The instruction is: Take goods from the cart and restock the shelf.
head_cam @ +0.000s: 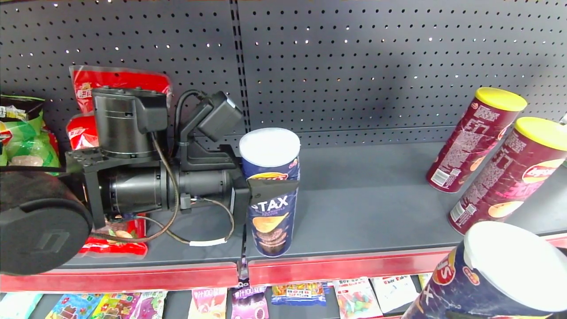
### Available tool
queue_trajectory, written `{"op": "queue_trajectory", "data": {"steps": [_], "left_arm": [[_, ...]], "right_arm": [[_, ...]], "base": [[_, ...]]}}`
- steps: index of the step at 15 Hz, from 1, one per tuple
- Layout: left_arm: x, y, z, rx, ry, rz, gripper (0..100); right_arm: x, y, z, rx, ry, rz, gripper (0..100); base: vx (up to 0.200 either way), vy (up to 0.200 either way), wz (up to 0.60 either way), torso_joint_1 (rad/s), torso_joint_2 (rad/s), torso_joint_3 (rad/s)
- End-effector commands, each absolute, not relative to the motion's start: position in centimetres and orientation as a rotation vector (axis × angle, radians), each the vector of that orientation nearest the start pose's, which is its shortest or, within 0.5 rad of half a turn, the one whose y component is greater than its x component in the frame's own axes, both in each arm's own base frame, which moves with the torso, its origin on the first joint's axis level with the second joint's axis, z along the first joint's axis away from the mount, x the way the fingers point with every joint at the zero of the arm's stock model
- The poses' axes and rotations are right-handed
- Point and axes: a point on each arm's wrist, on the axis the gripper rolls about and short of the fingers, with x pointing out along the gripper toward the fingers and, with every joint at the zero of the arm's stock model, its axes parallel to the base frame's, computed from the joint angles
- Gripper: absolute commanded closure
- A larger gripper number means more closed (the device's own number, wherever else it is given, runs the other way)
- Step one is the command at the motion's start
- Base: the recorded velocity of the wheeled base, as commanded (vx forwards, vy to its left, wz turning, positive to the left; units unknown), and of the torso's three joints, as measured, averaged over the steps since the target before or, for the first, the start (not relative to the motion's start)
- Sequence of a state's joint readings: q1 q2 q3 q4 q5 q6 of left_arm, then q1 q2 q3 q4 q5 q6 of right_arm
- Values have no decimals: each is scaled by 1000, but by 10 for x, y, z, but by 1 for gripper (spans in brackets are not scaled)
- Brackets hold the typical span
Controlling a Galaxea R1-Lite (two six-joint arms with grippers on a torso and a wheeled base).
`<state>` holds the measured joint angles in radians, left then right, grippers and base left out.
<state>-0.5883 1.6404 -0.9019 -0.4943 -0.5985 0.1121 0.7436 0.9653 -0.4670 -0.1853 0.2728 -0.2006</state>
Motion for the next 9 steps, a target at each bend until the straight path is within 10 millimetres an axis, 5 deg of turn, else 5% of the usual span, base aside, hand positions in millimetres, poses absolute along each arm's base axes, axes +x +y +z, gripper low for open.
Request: {"op": "queue_trajectory", "data": {"steps": [1, 7, 8, 9], "left_arm": [[237, -174, 213, 97, 197, -1193, 100], [238, -173, 213, 79, 217, -1155, 100], [238, -173, 212, 82, 215, -1154, 0], [238, -173, 213, 82, 213, -1154, 0]], "right_arm": [[81, 83, 198, -258, 216, 1038, 100], [81, 83, 198, -259, 219, 1038, 100], [81, 83, 198, -259, 220, 1038, 100], [82, 84, 198, -259, 220, 1037, 100]], "base": [[0, 0, 0, 0, 0, 0], [0, 0, 0, 0, 0, 0], [0, 0, 0, 0, 0, 0], [0, 0, 0, 0, 0, 0]]}}
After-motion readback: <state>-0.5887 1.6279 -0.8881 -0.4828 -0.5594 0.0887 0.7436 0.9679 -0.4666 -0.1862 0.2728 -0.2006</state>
